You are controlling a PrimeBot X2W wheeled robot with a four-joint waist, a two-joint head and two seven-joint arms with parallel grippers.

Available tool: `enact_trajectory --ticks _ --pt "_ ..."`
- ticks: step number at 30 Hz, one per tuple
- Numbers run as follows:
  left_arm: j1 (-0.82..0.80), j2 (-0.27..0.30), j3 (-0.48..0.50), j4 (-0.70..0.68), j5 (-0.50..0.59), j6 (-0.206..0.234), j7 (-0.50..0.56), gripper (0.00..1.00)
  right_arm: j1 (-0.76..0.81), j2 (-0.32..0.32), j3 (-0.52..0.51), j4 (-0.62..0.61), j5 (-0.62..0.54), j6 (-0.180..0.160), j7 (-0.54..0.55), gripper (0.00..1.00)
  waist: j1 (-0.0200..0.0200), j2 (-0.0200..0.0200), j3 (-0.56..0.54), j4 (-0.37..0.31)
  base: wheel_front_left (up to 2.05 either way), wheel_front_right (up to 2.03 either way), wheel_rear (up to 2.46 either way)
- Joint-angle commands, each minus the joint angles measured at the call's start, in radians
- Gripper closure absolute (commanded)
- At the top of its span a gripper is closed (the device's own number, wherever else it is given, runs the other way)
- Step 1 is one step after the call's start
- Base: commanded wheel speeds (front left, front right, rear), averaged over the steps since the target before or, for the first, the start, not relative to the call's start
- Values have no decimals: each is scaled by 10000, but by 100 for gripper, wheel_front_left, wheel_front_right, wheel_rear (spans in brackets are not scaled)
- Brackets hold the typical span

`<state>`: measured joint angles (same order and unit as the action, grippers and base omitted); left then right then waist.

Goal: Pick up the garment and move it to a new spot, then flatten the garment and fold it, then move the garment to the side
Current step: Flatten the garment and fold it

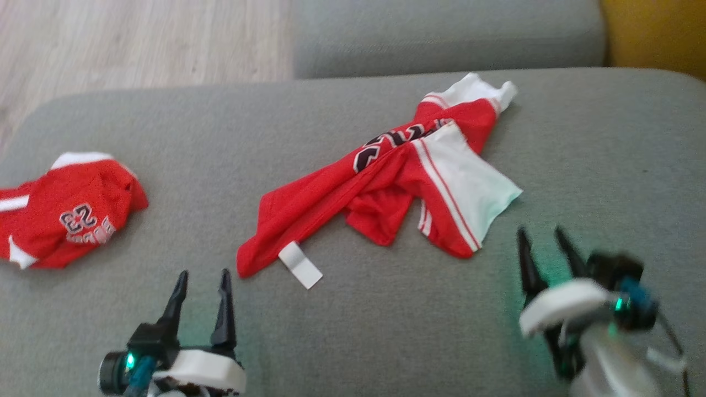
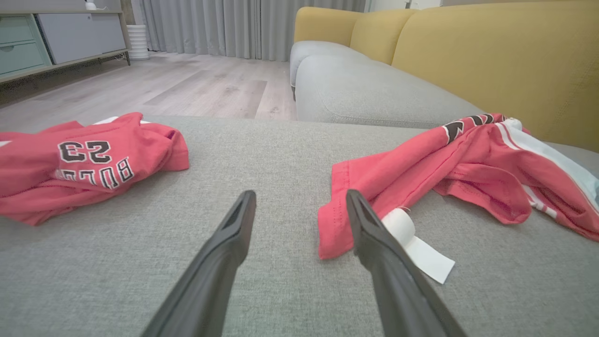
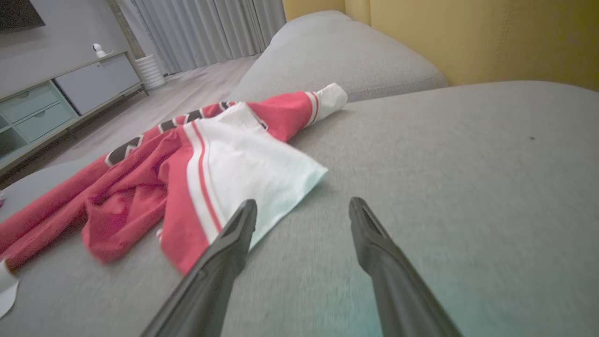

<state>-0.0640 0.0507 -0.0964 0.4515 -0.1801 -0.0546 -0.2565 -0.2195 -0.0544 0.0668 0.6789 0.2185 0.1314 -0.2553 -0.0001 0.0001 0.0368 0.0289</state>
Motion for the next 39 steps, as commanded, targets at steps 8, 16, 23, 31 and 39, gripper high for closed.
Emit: enact_trajectory --ticks 8,16,23,31,39 --pt "-977 -1 -777 -514 -216 -67 -53 0 -2750 -410 -311 1803 227 -7 -65 0 1 -1 1024 830 0 0 0" --pt "-1219 -3 -1435 -634 -582 150 -53 0 -3698 -585 -496 3376 298 -7 -65 0 1 -1 1567 1229 0 0 0" --pt "-1321 -4 -1603 -661 -574 229 -53 0 -3957 -609 -437 4274 468 -7 -63 57 1 -1 1765 1334 0 0 0" --pt "-1378 -4 -1719 -640 -669 281 -53 0 -4039 -1250 -692 2494 86 -7 -64 100 1 -1 1700 1425 0 0 0" --pt "-1261 -4 -2042 -506 -789 244 -53 0 -4874 -2526 -705 -274 -927 -7 -64 100 1 -1 1157 1718 0 0 0"
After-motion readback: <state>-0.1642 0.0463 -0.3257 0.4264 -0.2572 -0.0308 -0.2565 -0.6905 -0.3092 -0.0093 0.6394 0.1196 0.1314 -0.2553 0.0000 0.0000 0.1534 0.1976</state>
